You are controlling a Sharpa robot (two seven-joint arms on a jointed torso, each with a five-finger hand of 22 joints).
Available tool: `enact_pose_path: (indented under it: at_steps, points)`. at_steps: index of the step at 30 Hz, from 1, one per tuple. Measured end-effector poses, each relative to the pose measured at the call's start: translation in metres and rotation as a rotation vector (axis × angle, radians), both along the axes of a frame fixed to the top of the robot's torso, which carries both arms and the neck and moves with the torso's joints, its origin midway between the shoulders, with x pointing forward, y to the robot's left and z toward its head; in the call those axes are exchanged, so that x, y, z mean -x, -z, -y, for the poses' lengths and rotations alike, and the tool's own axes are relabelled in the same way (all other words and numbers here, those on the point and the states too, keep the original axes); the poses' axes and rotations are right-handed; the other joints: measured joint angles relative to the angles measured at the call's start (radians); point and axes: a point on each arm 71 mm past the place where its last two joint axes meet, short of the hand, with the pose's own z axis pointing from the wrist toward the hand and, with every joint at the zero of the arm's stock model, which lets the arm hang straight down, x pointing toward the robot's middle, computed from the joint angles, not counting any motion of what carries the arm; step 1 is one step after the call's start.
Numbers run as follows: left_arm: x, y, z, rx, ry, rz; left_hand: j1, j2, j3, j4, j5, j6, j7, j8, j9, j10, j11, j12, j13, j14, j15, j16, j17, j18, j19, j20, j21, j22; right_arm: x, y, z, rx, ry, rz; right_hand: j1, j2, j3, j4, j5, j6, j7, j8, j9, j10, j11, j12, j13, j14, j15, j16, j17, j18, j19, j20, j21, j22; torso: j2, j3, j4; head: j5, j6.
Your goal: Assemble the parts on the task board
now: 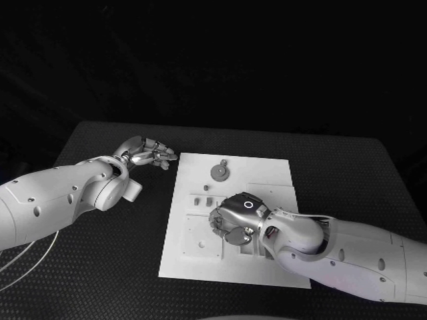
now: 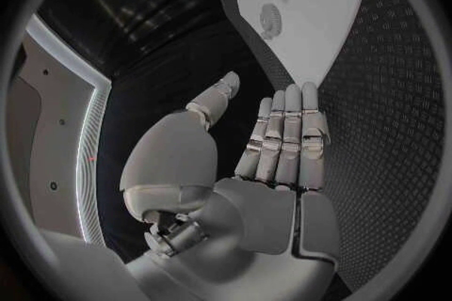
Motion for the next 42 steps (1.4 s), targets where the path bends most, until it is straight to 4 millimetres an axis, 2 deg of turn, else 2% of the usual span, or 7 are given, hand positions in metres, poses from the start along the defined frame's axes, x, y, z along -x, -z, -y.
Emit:
enact_pose_path:
  at_steps: [19, 42]
  points:
    - [-0.0001, 0.0000, -0.0001, 0.000, 0.000, 0.000, 0.000, 0.000, 0.000, 0.000, 0.000, -0.003, -0.003, 0.000, 0.000, 0.000, 0.000, 0.000, -0.001, 0.000, 0.000, -0.004, 0.002, 0.000, 0.000, 0.000, 0.000, 0.000, 0.0019, -0.0005, 0.0015, 0.001, 0.000, 0.000, -0.003, -0.003, -0.001, -0.001, -0.001, 0.000, 0.000, 0.000, 0.005, 0.010, -0.001, 0.002, 0.002, 0.000, 0.000, 0.000, 0.000, 0.000, 0.000, 0.000, 0.000, 0.000, 0.000, 0.0011, -0.0006, -0.001, 0.000]
    - [0.0001, 0.0000, -0.0007, 0.000, -0.001, 0.000, 0.000, 0.000, 0.000, 0.000, 0.000, -0.002, -0.002, 0.000, -0.001, 0.000, 0.000, 0.000, -0.002, 0.000, 0.000, -0.008, 0.005, 0.000, 0.000, 0.000, 0.000, -0.001, 0.0019, -0.0011, 0.0008, 0.009, 0.010, 0.022, -0.002, -0.002, -0.002, -0.002, 0.000, 0.000, 0.000, -0.001, 0.005, 0.013, -0.001, 0.002, 0.006, 0.000, 0.000, 0.000, 0.001, 0.000, 0.002, -0.002, 0.000, 0.000, 0.000, -0.0002, 0.0004, -0.004, 0.000]
